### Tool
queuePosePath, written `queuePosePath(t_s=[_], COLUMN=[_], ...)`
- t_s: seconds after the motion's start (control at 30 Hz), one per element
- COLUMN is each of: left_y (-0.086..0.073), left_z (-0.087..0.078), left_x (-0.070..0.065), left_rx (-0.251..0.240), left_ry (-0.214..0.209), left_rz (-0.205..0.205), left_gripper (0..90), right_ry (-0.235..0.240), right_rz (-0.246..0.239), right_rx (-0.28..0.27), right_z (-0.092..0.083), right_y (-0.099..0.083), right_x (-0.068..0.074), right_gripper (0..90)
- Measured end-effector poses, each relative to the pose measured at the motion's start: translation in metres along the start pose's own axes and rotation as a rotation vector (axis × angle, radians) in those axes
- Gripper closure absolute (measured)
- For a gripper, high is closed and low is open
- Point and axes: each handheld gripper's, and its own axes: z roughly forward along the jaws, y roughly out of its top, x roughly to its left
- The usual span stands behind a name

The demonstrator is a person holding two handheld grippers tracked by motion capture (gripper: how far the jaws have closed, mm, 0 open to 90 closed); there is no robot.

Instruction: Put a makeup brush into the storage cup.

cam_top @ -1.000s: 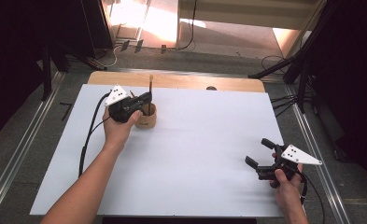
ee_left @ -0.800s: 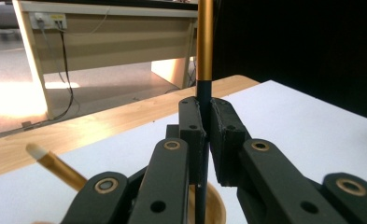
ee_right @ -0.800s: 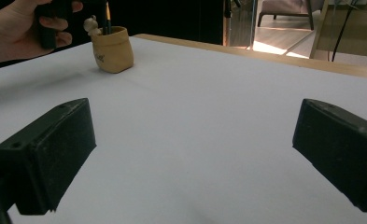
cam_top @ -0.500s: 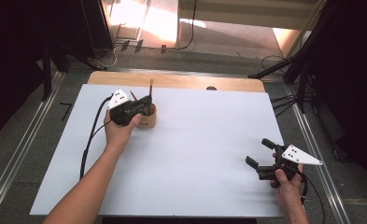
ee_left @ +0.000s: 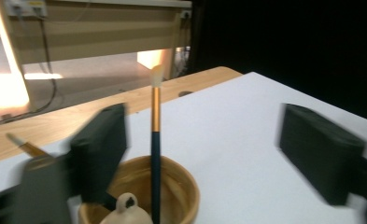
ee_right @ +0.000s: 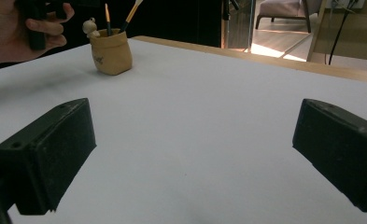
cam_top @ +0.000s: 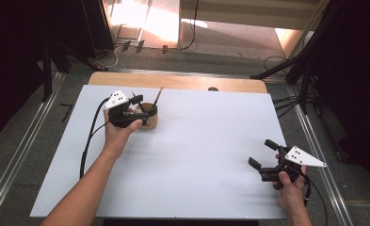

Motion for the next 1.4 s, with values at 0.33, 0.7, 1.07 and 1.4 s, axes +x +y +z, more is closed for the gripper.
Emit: queuePosePath(t_s=[0.33,0.7,1.07,1.4], left_y=[-0.001,-0.013,-0.022,-0.031], left_z=[-0.021,-0.046,-0.059,-0.072], left_x=[-0.002,0.002,-0.001,-0.004], left_rx=[-0.017,-0.031,-0.027,-0.017], left_ry=[-0.028,-0.021,-0.032,-0.025], left_rz=[0.037,0.048,0.056,0.058], left_gripper=[0.0,0.0,0.0,0.0], right_ry=[-0.012,-0.009,-0.007,-0.009], right_rz=[0.001,0.002,-0.001,0.0], right_rx=[-0.007,-0.009,-0.007,-0.006], right_z=[-0.001,0.0,0.002,0.002], right_y=[0.001,0.001,0.002,0.001], right_x=[0.0,0.0,0.001,0.001], right_gripper=[0.0,0.0,0.0,0.0])
